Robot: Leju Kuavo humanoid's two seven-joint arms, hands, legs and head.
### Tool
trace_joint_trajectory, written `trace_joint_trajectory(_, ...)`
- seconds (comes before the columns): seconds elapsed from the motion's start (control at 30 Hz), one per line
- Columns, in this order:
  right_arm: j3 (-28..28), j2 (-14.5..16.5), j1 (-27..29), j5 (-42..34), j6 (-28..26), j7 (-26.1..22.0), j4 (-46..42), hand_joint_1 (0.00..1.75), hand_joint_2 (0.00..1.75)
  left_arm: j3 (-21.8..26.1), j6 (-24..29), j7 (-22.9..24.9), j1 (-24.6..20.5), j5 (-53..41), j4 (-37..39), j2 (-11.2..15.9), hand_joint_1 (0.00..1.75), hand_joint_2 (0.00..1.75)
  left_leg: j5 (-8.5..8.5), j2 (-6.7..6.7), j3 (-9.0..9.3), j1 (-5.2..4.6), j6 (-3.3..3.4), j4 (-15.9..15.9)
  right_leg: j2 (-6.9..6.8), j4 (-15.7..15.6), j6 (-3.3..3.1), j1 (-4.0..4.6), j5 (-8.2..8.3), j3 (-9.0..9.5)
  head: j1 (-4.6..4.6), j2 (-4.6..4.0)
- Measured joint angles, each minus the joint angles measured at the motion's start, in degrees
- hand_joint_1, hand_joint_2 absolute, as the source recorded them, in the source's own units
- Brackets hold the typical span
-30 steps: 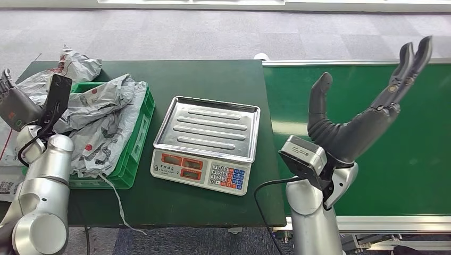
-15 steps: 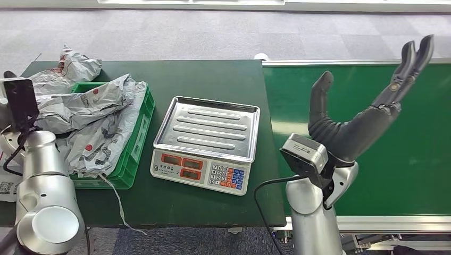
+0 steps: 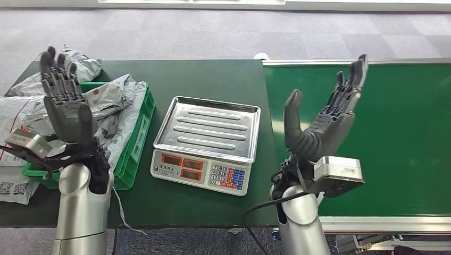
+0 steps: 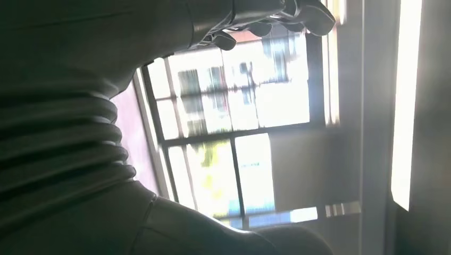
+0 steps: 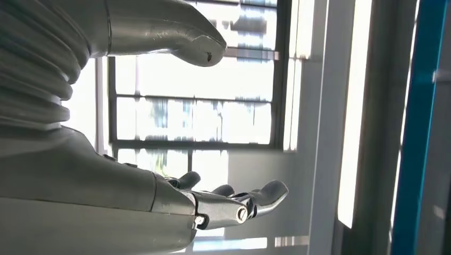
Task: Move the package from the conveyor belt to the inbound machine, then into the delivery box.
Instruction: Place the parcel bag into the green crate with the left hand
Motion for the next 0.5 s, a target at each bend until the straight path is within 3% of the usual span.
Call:
trace_joint_trajectory(0.1, 2.33, -0.92, 2.59, -1.77, 4.59, -1.62, -0.36, 0.0, 1.75, -5.72, -8.7, -1.4, 5.58, 3.89, -3.38, -0.77, 0.0, 1.75, -0.08, 0.0, 0.0, 0.01, 0.01, 0.0, 0.0, 0.0, -0.01, 0.01, -0.1, 0.0, 0.01, 0.0)
trace_joint_trajectory(0.17, 3.33, -1.53, 4.38, -3.34, 7.04, -2.51, -0.63, 0.0, 1.75, -8.44, -11.15, -2.59, 8.65, 5.13, -4.58, -1.03, 0.0, 1.75, -0.13, 0.0, 0.0, 0.01, 0.01, 0.0, 0.0, 0.0, -0.01, 0.02, -0.16, 0.0, 0.0, 0.0)
trace_joint_trajectory(0.5, 4.66, -2.78, 6.92, -5.75, 12.93, -4.27, 0.08, 0.0, 1.75, -14.1, -11.59, -5.57, 17.13, 4.91, -8.55, -1.07, 0.0, 1.75, -0.16, 0.02, -0.01, 0.02, 0.02, -0.01, -0.01, 0.01, -0.03, 0.03, -0.19, 0.02, 0.01, 0.0)
